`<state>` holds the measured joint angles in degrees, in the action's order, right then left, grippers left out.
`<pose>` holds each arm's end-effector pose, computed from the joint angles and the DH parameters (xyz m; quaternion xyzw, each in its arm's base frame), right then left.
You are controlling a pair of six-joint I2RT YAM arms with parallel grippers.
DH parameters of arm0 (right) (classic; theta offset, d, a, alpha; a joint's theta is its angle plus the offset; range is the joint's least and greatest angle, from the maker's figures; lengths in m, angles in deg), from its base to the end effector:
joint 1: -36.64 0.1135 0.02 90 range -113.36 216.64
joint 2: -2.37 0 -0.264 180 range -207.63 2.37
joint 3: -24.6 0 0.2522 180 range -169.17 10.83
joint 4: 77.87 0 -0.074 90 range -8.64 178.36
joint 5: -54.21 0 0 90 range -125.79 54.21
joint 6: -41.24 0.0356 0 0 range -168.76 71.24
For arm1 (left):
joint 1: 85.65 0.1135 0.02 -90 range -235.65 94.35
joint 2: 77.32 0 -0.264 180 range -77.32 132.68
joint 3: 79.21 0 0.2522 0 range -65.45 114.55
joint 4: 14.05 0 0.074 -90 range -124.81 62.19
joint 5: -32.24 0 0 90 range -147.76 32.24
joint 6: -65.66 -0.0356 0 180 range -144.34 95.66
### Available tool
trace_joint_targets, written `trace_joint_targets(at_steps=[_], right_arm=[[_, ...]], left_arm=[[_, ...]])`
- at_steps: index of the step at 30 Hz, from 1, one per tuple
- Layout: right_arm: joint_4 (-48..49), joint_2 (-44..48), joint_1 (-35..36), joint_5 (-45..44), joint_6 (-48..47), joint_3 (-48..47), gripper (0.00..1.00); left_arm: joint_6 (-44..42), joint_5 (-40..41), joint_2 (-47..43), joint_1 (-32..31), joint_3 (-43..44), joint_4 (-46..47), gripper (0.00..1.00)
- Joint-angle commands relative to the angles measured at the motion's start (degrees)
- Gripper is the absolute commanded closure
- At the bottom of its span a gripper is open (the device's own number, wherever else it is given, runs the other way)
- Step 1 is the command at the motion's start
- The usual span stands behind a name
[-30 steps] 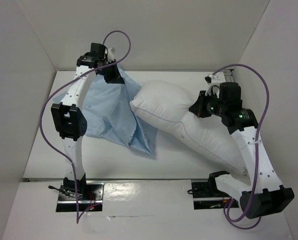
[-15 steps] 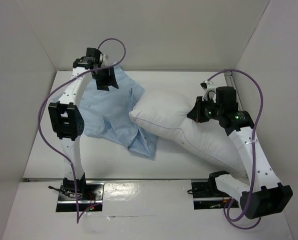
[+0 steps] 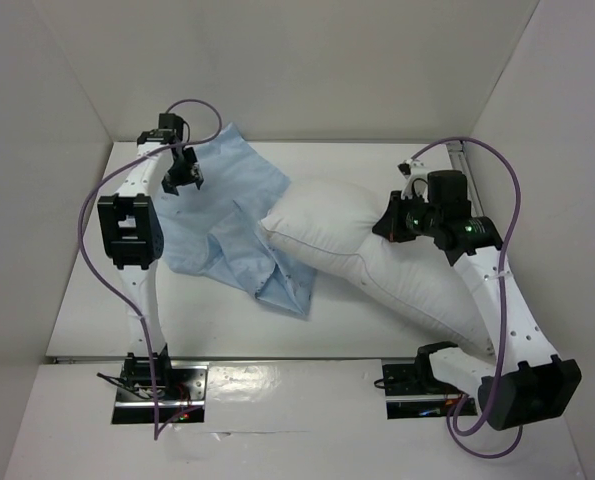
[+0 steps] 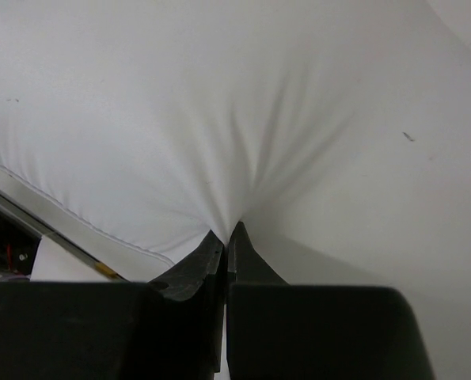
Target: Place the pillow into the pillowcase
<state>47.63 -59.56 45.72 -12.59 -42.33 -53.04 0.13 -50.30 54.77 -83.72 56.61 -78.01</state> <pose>0.2167 0.0488 0.3479 -0.1073 0.8811 0.2368 0.3950 0.5025 0.0216 0.2309 -0.2365 0.9351 0.0116 0.2637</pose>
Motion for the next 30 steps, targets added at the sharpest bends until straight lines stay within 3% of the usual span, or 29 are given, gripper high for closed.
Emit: trace_joint_targets(at_steps=[1,7,13,15,30], right_arm=[[5.4,-0.46,0.06,-1.14,1.03,-3.62,1.0],[5.93,-3.88,0.06,-1.14,1.65,-4.15,1.0],[6.45,-6.71,0.06,-1.14,2.18,-6.61,1.0],[6.45,-8.11,0.06,-1.14,2.18,-7.14,1.0],[4.78,-11.81,0.06,-2.9,2.7,-11.53,1.0]], left_arm=[[1.02,2.13,-1.83,0.69,-2.42,6.76,0.29],[-6.25,-7.81,-2.64,-1.65,-3.43,15.39,0.28],[-12.42,-1.59,3.08,-7.82,1.07,19.24,0.26],[-12.96,-1.05,3.61,-8.87,-0.85,23.36,0.19],[-14.63,0.09,14.5,-8.88,8.01,22.86,0.04]])
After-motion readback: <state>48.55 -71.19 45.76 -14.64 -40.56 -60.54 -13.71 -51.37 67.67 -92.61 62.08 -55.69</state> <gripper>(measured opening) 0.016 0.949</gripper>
